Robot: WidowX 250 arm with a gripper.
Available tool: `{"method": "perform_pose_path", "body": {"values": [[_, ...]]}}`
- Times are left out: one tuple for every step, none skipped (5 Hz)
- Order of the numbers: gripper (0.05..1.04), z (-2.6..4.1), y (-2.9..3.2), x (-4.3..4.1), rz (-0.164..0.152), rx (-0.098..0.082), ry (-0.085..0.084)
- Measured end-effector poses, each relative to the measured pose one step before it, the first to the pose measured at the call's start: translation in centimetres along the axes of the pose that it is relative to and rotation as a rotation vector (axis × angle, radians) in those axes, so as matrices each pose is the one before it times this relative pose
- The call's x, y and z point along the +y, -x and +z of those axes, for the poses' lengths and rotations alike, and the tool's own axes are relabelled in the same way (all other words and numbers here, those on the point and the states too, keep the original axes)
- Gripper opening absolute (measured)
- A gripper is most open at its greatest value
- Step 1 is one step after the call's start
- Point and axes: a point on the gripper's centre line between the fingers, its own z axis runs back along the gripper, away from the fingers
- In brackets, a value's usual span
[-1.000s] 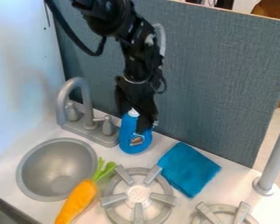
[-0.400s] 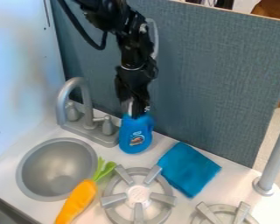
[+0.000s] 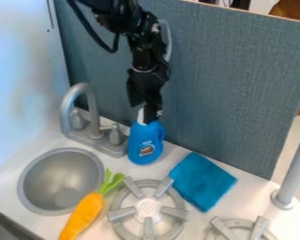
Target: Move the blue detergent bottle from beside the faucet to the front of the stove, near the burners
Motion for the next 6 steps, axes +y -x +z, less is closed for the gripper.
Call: {"method": "perform_pose_path", "body": {"values": [[1.0, -0.846, -0.282, -0.282, -0.0167, 0.0081, 0.0311], [1.0, -1.17, 0.232, -0.234, -0.012, 0.0227, 0.0127], [0.947, -0.803, 0.185, -0.087, -0.0042, 0.0226, 0.0012], [0.757, 0.094, -0.135, -0.371, 0.006, 0.0131, -0.0087], [0.735, -0.061, -0.054, -0.366, -0.0049, 0.0006, -0.0024], [0.735, 0.015, 0.192, -0.225, -0.0026, 0.0017, 0.003]]}}
